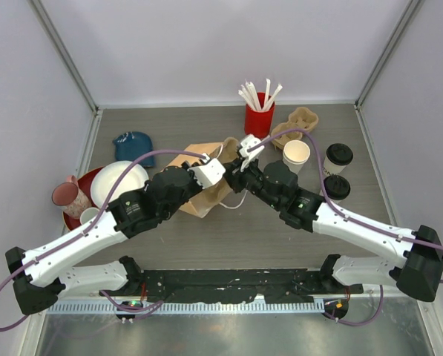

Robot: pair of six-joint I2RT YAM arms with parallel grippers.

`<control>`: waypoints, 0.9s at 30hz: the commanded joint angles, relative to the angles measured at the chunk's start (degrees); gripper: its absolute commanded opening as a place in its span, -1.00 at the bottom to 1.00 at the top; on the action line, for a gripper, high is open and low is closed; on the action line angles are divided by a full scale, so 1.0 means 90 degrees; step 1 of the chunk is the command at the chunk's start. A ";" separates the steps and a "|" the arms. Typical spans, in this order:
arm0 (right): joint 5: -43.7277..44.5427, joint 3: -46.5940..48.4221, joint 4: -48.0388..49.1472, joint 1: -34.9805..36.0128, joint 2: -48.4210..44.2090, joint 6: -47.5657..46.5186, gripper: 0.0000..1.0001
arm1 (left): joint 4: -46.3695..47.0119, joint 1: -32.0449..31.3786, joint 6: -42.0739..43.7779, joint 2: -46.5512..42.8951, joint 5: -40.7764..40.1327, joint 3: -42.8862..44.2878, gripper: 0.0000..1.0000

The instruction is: Pack the takeout coffee

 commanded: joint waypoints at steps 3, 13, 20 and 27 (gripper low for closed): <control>-0.0542 -0.0303 0.1355 0.0075 0.0481 0.0420 -0.98 | 0.0201 -0.0006 -0.0281 -0.0053 0.0270 0.0328 -1.00; -0.0630 -0.1229 0.3181 0.0329 0.0931 0.0245 -0.98 | 0.0014 -0.0006 -0.0898 -0.0091 0.0534 0.0701 -1.00; -0.0378 -0.1485 0.4421 0.0572 0.1068 0.0090 -0.98 | 0.0200 -0.0006 -0.0839 -0.0238 0.0788 0.0613 -1.00; 0.0462 -0.1865 0.6197 0.0934 0.1605 0.0702 -0.98 | 0.0474 -0.0006 -0.1200 -0.0248 0.0749 0.0574 -1.00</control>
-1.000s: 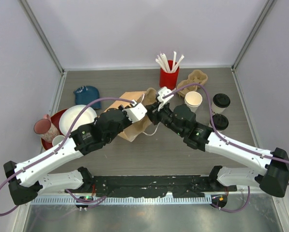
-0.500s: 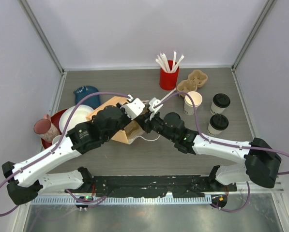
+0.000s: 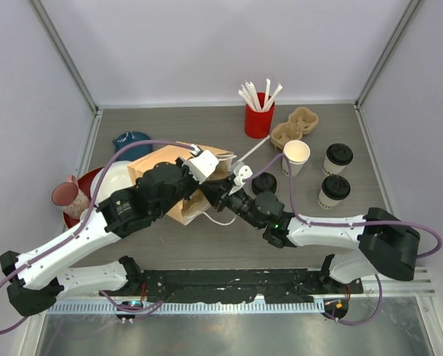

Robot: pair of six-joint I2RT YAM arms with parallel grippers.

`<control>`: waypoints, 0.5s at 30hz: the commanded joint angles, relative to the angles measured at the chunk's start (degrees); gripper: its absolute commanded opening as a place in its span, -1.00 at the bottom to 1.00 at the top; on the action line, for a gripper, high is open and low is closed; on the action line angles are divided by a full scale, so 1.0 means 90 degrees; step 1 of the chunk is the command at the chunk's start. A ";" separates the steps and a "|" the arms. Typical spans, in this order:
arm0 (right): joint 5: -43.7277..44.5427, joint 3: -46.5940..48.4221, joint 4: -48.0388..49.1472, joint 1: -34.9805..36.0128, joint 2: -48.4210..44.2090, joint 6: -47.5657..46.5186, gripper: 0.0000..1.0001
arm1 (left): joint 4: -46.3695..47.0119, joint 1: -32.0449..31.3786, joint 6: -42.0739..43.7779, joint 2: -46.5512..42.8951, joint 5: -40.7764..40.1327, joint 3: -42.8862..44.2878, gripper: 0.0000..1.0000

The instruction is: Pack the takeout coffee

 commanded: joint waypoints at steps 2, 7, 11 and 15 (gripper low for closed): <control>0.0871 -0.0521 0.2106 0.0109 0.0355 0.0619 -0.98 | 0.0641 -0.0006 -0.0336 -0.0131 0.0224 0.0122 -1.00; 0.1253 -0.0423 0.1656 0.0118 0.0783 0.0434 -0.98 | 0.0846 -0.0015 -0.0277 -0.0200 0.0458 -0.0190 -1.00; 0.1088 -0.0190 0.2272 0.0128 0.1204 0.0668 -0.98 | 0.1148 -0.0055 -0.0345 -0.0141 0.0615 -0.0288 -1.00; 0.1204 0.0074 0.2565 0.0138 0.1536 0.0543 -0.98 | 0.1198 -0.0084 -0.0394 -0.0151 0.0810 -0.0229 -1.00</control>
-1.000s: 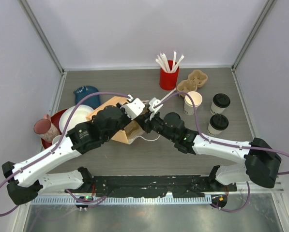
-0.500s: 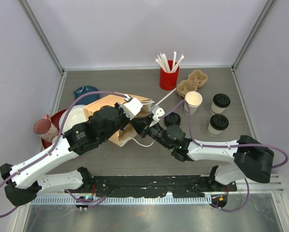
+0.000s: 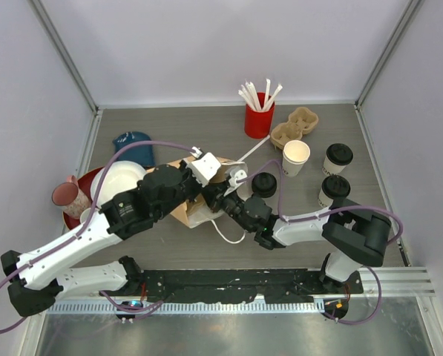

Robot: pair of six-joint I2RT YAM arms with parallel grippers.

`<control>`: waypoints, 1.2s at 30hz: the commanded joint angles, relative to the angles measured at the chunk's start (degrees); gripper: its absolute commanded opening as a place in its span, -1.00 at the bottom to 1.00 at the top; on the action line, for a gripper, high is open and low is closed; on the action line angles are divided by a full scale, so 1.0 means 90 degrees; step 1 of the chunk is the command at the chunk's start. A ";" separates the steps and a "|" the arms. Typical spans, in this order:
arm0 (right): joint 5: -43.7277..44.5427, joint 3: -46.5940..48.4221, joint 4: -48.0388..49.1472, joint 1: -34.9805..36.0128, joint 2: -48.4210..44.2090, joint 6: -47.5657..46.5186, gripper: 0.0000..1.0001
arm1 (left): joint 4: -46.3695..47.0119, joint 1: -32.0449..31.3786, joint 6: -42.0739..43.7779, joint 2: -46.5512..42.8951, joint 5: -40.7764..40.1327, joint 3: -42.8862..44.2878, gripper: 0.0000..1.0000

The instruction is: Pack the takeout coffee

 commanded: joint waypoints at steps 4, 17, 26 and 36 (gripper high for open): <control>0.0730 0.0599 0.0661 0.0041 0.0522 -0.0660 -0.98 | 0.0573 -0.0050 -0.0339 -0.0173 0.0381 0.0067 -1.00; 0.0780 0.0658 0.0915 -0.0057 0.1382 -0.0505 -0.98 | 0.0611 -0.0050 0.0881 -0.0348 -0.0048 -0.0829 -1.00; 0.0907 0.0589 0.1402 0.0011 0.2290 0.0120 -0.98 | 0.0407 -0.0050 0.1066 -0.0046 -0.0888 -0.1427 -0.59; 0.0732 0.0834 0.1480 0.0011 0.2574 0.0257 -0.98 | 0.0270 -0.0050 0.1380 -0.0056 -0.1572 -0.2168 0.44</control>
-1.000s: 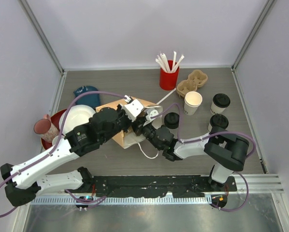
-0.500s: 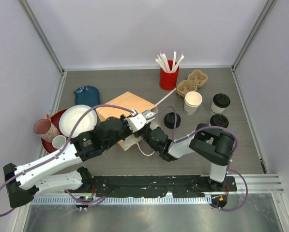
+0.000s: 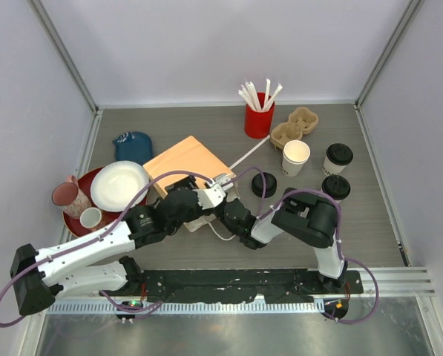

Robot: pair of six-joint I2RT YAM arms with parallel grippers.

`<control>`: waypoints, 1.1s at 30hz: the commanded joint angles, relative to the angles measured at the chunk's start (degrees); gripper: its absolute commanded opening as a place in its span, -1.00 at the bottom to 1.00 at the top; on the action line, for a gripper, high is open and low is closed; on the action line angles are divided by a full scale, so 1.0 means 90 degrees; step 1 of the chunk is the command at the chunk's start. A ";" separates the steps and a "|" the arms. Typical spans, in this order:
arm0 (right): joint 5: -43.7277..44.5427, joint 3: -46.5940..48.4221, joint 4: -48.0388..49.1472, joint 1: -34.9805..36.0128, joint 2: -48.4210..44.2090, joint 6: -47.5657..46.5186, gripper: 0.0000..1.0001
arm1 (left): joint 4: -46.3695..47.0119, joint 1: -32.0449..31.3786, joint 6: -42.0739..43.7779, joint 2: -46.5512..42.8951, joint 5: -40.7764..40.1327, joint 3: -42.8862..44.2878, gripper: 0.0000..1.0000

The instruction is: Pack the takeout coffee

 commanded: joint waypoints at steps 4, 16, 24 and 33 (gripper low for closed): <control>-0.0055 0.0135 0.0638 0.0053 0.0099 0.0276 -0.98 | 0.0390 0.0003 0.0415 -0.0020 -0.0536 -0.0687 0.50; -0.0192 0.0125 0.0881 0.0053 0.0139 0.0141 -0.98 | 0.1066 0.0003 0.0789 0.0138 -0.0752 -0.0796 -1.00; -0.0426 -0.0050 0.2033 0.0062 -0.0290 -0.1246 -0.98 | -0.0605 0.0082 -0.1291 -0.0692 0.0889 0.0561 -1.00; -0.0281 -0.0032 0.1148 0.0053 -0.1140 -0.2272 -0.99 | -0.1103 0.0140 -0.1975 -0.1025 0.1573 0.1089 -1.00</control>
